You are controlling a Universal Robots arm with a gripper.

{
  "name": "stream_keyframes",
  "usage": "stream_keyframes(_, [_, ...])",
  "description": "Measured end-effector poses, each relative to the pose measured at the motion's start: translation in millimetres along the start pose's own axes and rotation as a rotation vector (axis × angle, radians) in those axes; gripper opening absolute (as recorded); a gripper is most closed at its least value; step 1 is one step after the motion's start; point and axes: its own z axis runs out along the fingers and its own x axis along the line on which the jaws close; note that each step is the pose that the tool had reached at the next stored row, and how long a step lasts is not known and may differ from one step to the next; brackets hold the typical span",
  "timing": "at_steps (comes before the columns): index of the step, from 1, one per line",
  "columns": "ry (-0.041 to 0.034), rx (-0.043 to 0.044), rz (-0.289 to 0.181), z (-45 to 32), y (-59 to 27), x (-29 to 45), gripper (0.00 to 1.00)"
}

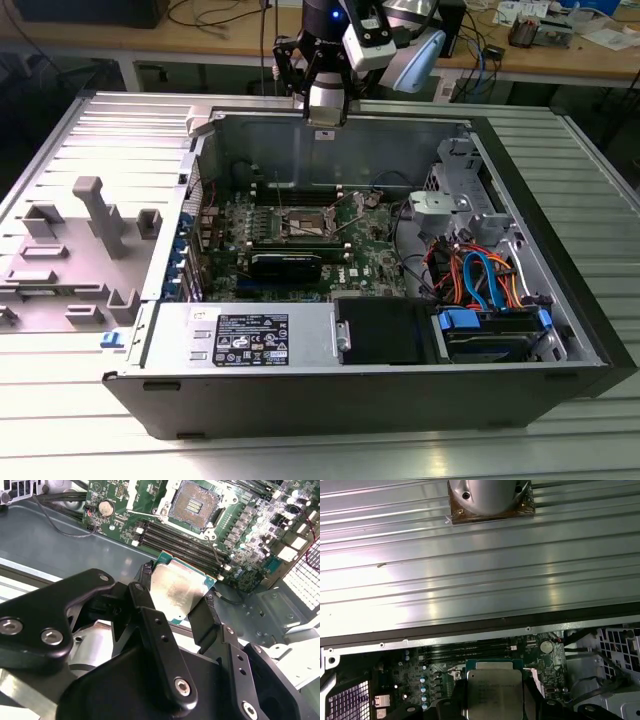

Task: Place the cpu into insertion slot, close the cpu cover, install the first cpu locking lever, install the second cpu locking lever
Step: 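Place the cpu into insertion slot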

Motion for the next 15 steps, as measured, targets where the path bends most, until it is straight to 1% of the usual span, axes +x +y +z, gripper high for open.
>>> stream_keyframes(15, [-0.0019,-0.0004,0.022,0.0,0.0,0.1,0.55])
